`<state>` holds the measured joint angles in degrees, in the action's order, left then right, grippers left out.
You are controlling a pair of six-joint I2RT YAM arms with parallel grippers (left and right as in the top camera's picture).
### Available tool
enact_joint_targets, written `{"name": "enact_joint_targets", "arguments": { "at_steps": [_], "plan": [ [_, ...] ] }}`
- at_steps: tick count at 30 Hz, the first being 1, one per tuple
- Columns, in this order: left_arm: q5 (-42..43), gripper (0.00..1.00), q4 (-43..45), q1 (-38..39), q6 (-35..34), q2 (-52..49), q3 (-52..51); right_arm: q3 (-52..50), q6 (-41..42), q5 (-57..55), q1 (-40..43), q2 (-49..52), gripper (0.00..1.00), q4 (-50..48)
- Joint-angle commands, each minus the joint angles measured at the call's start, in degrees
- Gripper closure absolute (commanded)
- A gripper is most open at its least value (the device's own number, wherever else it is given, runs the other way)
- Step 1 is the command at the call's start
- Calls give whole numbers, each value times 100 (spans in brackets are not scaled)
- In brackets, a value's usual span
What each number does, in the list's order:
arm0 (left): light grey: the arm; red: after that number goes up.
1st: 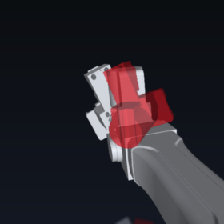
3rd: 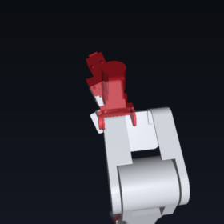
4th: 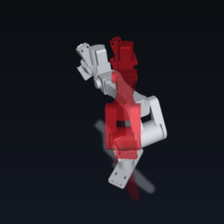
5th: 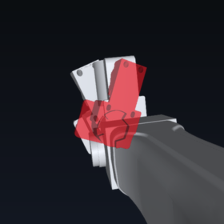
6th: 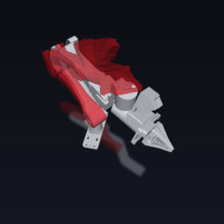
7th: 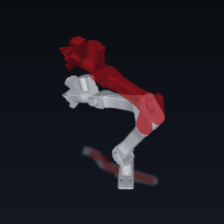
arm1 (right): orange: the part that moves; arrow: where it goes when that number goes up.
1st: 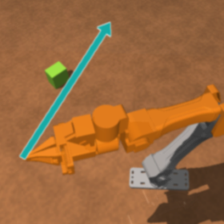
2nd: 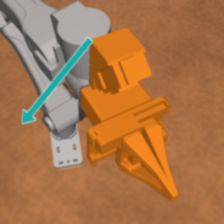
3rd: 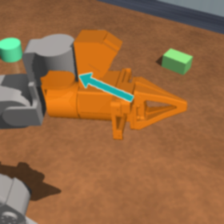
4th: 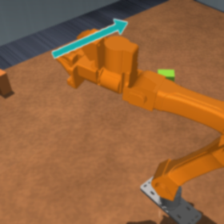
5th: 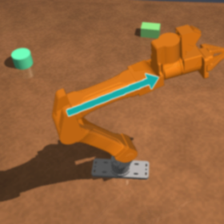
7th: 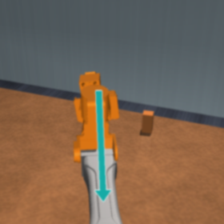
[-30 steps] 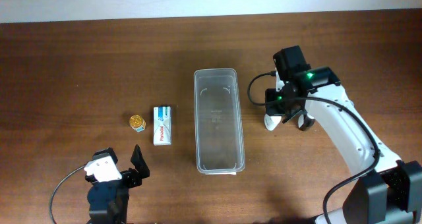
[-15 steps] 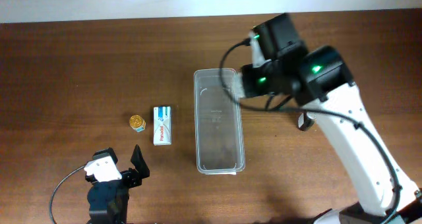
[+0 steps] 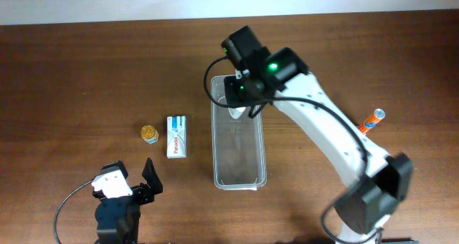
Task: Pack container
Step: 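Carry the lotion bottle over the container and release it inside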
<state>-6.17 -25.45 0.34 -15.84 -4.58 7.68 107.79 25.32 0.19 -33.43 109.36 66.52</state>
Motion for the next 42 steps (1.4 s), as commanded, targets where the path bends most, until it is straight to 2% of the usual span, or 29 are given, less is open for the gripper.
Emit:
{"name": "enact_joint_targets", "arguments": {
  "at_steps": [1,9,16,21,30,35,40,42],
  "plan": [
    [42,1,11,-24,9,42,-26,87,352,-87,-4,264,96,-144],
    [42,1,11,-24,9,42,-26,87,577,-70,-4,632,96,-621],
    [42,1,11,-24,9,42,-26,85,1311,-68,-4,645,96,-704],
    [42,1,11,-24,9,42,-26,85,1456,-26,-4,647,96,-844],
    [42,0,11,-24,9,42,-26,85,1451,-28,-4,883,95,-868],
    [42,1,11,-24,9,42,-26,85,1095,-33,-4,1008,95,-874],
    [42,1,13,-26,9,42,-26,85,1093,-44,-4,1008,95,-890],
    [42,1,11,-24,9,42,-26,85,1093,-44,-4,1008,87,-892]
  ]
}}
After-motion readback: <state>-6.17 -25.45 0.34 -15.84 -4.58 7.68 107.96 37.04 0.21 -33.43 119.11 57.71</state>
